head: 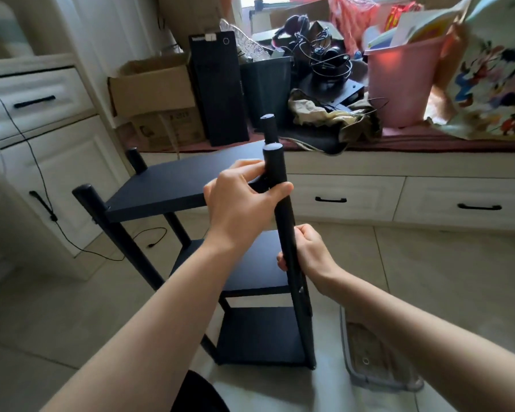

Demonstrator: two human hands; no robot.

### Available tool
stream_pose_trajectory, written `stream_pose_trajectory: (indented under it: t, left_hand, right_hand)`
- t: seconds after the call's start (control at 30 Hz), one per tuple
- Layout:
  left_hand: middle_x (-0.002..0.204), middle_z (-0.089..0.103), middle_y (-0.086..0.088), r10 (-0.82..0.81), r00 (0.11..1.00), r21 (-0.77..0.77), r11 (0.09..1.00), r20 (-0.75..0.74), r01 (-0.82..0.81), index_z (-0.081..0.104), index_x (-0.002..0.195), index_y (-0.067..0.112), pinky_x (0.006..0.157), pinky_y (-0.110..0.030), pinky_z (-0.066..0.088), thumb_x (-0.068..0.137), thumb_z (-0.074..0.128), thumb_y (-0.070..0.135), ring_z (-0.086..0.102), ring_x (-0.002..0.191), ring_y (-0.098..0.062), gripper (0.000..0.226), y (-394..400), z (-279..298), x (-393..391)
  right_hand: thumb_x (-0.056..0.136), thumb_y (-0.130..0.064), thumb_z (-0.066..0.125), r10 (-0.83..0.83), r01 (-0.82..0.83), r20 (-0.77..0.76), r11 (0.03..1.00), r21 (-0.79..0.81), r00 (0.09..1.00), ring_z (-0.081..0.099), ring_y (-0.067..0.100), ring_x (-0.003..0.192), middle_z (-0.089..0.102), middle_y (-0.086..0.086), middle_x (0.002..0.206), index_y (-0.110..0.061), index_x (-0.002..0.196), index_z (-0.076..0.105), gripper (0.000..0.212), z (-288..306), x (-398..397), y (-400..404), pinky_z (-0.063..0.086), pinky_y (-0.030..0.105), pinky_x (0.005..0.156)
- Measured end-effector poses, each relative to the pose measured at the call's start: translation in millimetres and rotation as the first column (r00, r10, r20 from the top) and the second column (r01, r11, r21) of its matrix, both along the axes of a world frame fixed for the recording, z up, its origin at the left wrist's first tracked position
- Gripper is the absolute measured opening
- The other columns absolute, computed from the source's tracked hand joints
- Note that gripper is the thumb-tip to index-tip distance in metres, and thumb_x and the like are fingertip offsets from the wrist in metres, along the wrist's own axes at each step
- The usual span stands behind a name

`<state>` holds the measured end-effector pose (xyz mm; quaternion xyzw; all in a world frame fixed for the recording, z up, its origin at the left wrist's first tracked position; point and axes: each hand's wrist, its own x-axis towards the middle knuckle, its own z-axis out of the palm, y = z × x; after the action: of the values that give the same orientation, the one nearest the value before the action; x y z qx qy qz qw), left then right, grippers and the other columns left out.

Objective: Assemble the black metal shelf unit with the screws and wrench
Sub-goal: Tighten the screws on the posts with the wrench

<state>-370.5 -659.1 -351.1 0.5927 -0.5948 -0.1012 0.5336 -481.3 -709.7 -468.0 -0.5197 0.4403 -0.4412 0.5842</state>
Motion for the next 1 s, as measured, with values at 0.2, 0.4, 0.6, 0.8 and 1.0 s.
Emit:
stream_pose_trajectory:
  t: [0.2,0.4,0.6,0.8,1.0]
  left_hand:
    - [0.104,0.074,0.015,0.082,0.974,-0.020,0.996,-0.209,-0.088,0.074,0.098,0.035,0.088,-0.018,0.054,0.077,0.086,0.027,0.069,0.095,0.002,0.025,9.5,14.3,61.7]
    - [0.103,0.074,0.016,0.186,0.948,-0.102,0.970,-0.259,-0.219,0.073,0.101,0.035,0.083,-0.008,0.051,0.081,0.083,0.029,0.067,0.095,0.006,0.023,26.3,11.0,116.8]
    - [0.092,0.076,0.015,0.234,0.846,-0.146,0.929,-0.479,-0.340,0.074,0.096,0.032,0.085,-0.014,0.051,0.083,0.082,0.026,0.070,0.094,0.000,0.017,53.9,-3.3,174.4]
    - [0.088,0.076,0.018,0.244,0.692,-0.142,0.882,-0.679,-0.450,0.078,0.074,0.042,0.074,-0.002,0.046,0.081,0.083,0.024,0.069,0.089,0.005,0.020,85.9,-45.5,216.5]
    - [0.089,0.078,0.012,0.268,0.494,0.024,0.895,-0.827,-0.446,0.081,0.076,0.035,0.100,-0.029,0.050,0.071,0.085,0.029,0.072,0.096,-0.006,0.008,111.0,-112.8,236.9]
  right_hand:
    - [0.107,-0.020,0.026,0.113,-0.126,-0.142,0.988,-0.086,0.983,0.054,0.017,0.045,0.053,0.019,0.075,-0.004,0.109,0.040,0.021,36.2,44.1,-3.9,0.044,0.028,0.042]
    - [0.107,-0.024,0.027,0.234,-0.268,-0.212,0.952,-0.148,0.949,0.054,0.016,0.046,0.053,0.012,0.076,-0.011,0.101,0.036,0.017,55.6,97.6,-1.2,0.046,0.030,0.045]
    - [0.107,-0.030,0.025,0.265,-0.367,-0.402,0.908,-0.201,0.876,0.052,0.009,0.037,0.059,0.017,0.074,-0.012,0.104,0.038,0.022,67.8,155.9,9.9,0.045,0.026,0.040]
    - [0.107,-0.026,0.028,0.255,-0.373,-0.450,0.907,-0.195,0.856,0.050,0.018,0.050,0.054,0.019,0.084,-0.005,0.107,0.039,0.024,52.8,201.2,25.0,0.040,0.020,0.037]
    - [0.105,-0.017,0.036,0.255,-0.465,-0.598,0.856,-0.226,0.760,0.053,0.025,0.061,0.055,0.020,0.086,-0.005,0.103,0.041,0.012,10.8,221.9,15.8,0.049,0.032,0.044]
